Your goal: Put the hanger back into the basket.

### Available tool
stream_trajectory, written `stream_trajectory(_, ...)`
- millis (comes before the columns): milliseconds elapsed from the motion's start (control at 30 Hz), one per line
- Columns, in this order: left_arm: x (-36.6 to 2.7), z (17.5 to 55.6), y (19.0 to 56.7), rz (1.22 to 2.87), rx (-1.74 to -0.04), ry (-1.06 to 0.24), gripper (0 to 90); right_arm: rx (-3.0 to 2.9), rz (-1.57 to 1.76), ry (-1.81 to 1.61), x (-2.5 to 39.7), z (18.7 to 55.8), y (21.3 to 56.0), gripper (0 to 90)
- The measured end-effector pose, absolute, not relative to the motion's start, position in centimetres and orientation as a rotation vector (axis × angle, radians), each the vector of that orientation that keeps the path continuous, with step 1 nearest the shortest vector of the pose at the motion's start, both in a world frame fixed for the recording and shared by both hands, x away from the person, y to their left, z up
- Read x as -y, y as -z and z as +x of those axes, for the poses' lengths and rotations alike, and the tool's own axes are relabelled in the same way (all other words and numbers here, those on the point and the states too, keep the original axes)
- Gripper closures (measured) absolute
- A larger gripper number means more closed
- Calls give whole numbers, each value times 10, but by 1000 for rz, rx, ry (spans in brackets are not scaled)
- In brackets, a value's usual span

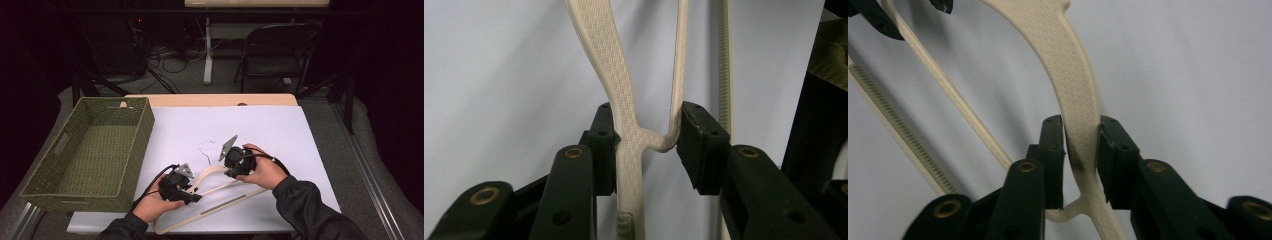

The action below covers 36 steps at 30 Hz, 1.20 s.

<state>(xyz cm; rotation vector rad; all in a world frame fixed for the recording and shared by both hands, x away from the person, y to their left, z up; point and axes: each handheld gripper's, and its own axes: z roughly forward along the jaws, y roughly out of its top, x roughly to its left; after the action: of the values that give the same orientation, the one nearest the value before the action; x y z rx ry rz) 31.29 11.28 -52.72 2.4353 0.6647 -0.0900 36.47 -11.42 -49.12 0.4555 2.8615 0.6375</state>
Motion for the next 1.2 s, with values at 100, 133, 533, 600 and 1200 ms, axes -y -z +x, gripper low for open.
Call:
stream_trajectory(100,-112,311,525,2437,-659,90,629,-2860,453,-640,115,363,489,757)
stream_trajectory(133,-112,310,525,2437,-657,88,631,-2856,436,-643,115,363,488,759)
stream_trajectory(533,-117,301,502,2386,-672,91,795,-2791,391,-737,121,348,463,740)
stream_trajectory(600,-117,302,501,2386,-682,103,815,-2786,391,-736,121,346,461,739)
stream_trajectory(1200,-125,301,492,2338,-674,99,870,-2750,364,-770,119,342,458,605)
